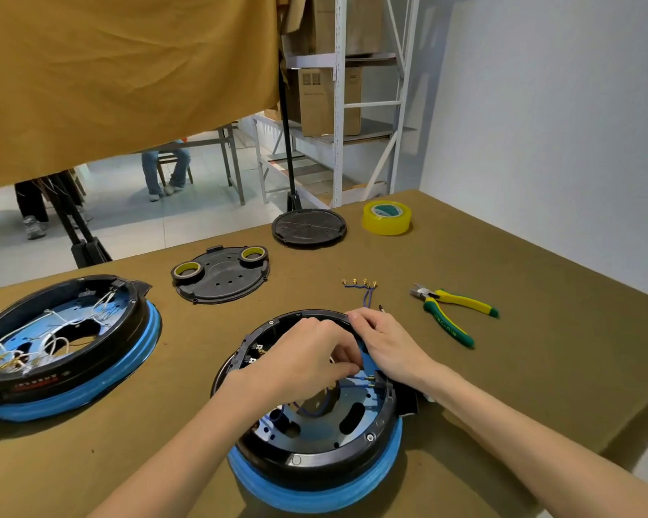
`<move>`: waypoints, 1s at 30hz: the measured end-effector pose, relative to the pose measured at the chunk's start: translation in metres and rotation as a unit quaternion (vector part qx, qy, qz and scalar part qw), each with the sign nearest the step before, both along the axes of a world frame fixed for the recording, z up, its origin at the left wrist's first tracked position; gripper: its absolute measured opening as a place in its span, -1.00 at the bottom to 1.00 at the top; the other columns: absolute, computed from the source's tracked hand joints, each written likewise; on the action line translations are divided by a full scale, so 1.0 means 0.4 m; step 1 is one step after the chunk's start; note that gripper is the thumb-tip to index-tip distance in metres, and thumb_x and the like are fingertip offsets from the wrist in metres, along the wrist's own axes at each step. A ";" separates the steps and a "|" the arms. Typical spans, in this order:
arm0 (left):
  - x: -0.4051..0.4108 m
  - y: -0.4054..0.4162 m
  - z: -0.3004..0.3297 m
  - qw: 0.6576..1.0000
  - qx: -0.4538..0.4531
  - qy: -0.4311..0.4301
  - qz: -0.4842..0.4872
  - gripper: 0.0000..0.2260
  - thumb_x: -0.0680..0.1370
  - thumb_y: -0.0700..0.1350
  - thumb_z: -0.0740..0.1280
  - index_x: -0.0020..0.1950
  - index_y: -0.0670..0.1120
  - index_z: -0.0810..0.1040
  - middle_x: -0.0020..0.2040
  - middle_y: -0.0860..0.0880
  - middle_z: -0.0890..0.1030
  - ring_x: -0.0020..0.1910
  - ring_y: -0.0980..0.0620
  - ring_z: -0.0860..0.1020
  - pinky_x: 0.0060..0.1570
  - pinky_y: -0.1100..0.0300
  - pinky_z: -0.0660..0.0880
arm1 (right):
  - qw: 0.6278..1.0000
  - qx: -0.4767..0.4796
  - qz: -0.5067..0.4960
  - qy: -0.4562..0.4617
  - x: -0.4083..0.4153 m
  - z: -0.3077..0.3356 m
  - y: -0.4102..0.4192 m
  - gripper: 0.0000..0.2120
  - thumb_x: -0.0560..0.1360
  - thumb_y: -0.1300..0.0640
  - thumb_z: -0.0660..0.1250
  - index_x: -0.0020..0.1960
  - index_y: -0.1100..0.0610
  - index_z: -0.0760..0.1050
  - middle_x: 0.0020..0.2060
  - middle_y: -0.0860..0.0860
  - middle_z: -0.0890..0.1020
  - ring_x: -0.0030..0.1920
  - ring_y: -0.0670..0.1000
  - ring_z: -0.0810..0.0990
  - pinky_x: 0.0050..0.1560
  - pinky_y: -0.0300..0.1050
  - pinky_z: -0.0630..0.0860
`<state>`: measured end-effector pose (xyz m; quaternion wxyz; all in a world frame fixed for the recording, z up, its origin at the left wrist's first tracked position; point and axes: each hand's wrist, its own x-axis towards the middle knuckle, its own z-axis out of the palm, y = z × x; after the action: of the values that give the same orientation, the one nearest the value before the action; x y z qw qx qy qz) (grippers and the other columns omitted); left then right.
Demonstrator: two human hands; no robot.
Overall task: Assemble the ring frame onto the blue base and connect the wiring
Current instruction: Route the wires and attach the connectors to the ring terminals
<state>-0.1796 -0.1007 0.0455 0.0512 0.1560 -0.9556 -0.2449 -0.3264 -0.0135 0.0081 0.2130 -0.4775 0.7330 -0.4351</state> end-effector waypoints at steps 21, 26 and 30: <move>-0.026 -0.050 0.024 0.997 0.079 -0.024 0.001 -0.87 0.47 -0.17 0.54 -0.04 0.05 0.76 -0.25 0.11 0.73 -0.24 0.21 0.66 -0.07 0.15 0.62 | 0.999 -0.016 -0.015 -0.046 -0.016 -0.033 -0.014 -0.72 0.72 0.08 0.17 0.08 0.17 0.62 -0.03 0.18 0.67 0.01 0.17 0.60 0.13 0.15 0.47; -0.022 -0.029 0.093 0.995 0.083 0.057 -0.023 -0.87 0.52 -0.16 0.51 -0.06 0.09 0.77 -0.24 0.17 0.71 -0.30 0.25 0.61 -0.26 0.37 0.51 | 0.998 -0.022 0.001 -0.062 -0.015 -0.029 -0.011 -0.74 0.68 0.05 0.23 0.13 0.18 0.63 0.01 0.18 0.68 0.04 0.22 0.60 0.10 0.17 0.50; -0.007 -0.050 0.137 0.991 0.085 0.098 -0.013 -0.89 0.51 -0.13 0.53 -0.11 0.09 0.76 -0.20 0.16 0.72 -0.21 0.15 0.67 -0.19 0.31 0.60 | 0.998 -0.021 0.004 -0.059 -0.016 -0.031 -0.009 -0.71 0.72 0.08 0.18 0.17 0.21 0.62 -0.10 0.24 0.65 -0.23 0.14 0.51 -0.18 -0.08 0.36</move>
<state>-0.1826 -0.1207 0.1001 0.1278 0.1223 -0.9236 -0.3401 -0.3329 -0.0169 -0.0042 0.2477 -0.4587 0.7078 -0.4767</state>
